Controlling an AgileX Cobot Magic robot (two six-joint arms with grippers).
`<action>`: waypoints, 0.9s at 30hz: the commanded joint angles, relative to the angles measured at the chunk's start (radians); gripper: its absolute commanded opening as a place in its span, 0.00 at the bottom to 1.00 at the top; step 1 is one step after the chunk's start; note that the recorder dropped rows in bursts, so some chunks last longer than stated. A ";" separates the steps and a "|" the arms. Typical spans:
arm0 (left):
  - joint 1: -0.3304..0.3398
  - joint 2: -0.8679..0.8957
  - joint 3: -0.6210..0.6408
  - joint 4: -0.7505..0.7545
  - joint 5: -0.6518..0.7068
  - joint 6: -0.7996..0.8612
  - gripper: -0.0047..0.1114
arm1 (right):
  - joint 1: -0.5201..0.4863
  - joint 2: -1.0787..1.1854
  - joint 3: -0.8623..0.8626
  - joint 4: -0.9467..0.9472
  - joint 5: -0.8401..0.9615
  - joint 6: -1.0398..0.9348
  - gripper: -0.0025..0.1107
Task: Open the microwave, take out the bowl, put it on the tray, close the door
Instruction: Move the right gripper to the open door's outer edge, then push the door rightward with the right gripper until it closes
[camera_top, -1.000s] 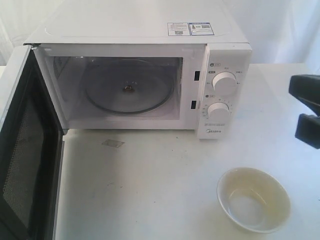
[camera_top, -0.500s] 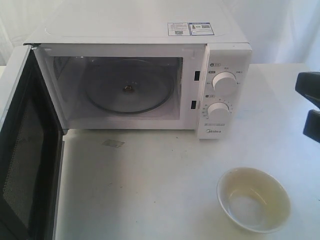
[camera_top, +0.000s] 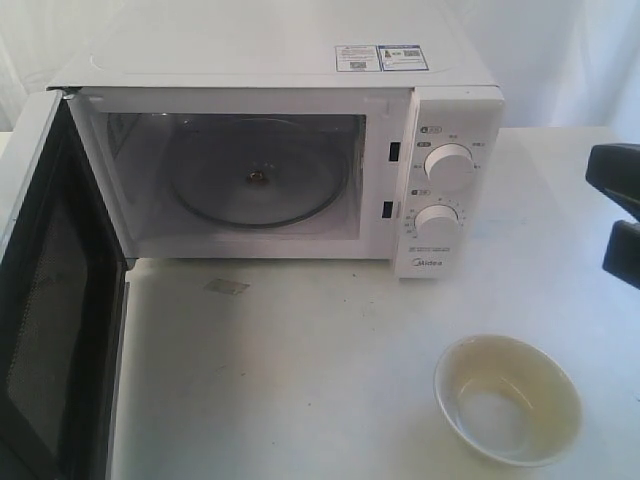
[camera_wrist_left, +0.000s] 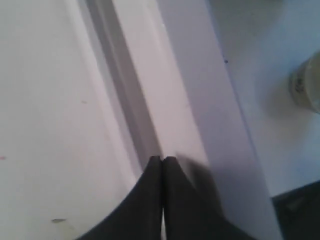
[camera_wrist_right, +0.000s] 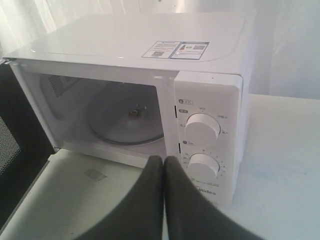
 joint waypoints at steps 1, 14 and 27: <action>-0.006 0.124 0.091 -0.341 0.092 0.242 0.04 | -0.009 0.023 -0.008 -0.010 -0.009 0.004 0.02; -0.055 0.163 0.156 -0.875 0.092 1.069 0.04 | -0.009 0.319 -0.018 -0.191 -0.549 -0.146 0.02; -0.053 0.114 0.156 -0.801 0.092 1.028 0.04 | -0.009 0.837 -0.367 -0.276 -0.213 -0.157 0.02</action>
